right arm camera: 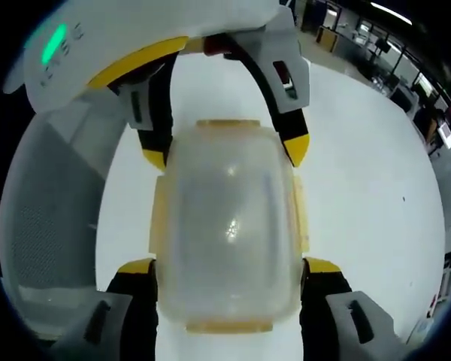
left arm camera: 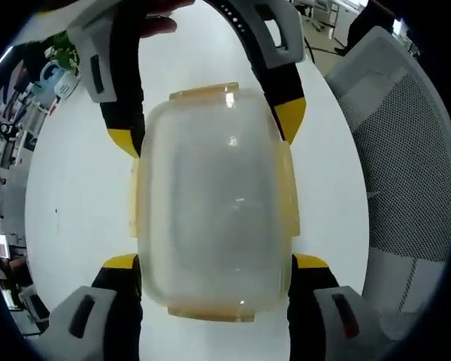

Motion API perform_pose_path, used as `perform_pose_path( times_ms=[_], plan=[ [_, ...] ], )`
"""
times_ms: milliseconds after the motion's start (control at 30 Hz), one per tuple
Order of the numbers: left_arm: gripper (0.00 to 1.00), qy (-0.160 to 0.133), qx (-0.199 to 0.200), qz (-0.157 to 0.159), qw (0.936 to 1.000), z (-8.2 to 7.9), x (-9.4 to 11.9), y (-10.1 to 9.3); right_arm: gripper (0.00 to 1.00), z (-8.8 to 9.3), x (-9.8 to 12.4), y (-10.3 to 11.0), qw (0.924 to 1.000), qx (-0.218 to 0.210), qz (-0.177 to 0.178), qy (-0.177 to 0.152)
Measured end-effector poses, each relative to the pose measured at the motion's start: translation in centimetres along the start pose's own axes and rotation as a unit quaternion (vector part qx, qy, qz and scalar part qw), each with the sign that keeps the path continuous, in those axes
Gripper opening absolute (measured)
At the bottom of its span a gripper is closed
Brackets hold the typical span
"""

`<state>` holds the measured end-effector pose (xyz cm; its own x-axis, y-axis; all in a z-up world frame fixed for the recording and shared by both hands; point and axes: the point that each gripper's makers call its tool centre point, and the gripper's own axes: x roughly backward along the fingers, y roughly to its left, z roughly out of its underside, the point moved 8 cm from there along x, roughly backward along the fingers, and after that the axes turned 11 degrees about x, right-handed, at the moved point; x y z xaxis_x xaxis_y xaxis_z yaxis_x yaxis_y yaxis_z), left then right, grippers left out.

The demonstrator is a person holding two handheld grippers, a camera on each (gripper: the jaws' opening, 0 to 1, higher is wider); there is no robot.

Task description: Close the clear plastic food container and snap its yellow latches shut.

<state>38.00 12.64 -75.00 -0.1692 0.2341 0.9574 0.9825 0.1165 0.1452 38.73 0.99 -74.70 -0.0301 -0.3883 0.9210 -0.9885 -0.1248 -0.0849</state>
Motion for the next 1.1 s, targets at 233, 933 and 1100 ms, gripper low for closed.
perform_pose_path(
  times_ms=[233,933,1100],
  plan=[
    [0.81,-0.001,-0.001,-0.002,1.0,-0.3,-0.3,1.0,0.78,0.1,0.1,-0.8,1.0,-0.002,0.0,0.005],
    [0.82,0.001,-0.004,-0.018,0.9998,-0.5,-1.0,3.1,0.78,0.6,0.0,-3.0,1.0,-0.008,0.004,0.0],
    [0.82,-0.001,0.001,-0.016,0.9999,-0.5,-1.0,3.6,0.78,0.6,0.0,-3.5,1.0,-0.005,0.003,0.001]
  ],
)
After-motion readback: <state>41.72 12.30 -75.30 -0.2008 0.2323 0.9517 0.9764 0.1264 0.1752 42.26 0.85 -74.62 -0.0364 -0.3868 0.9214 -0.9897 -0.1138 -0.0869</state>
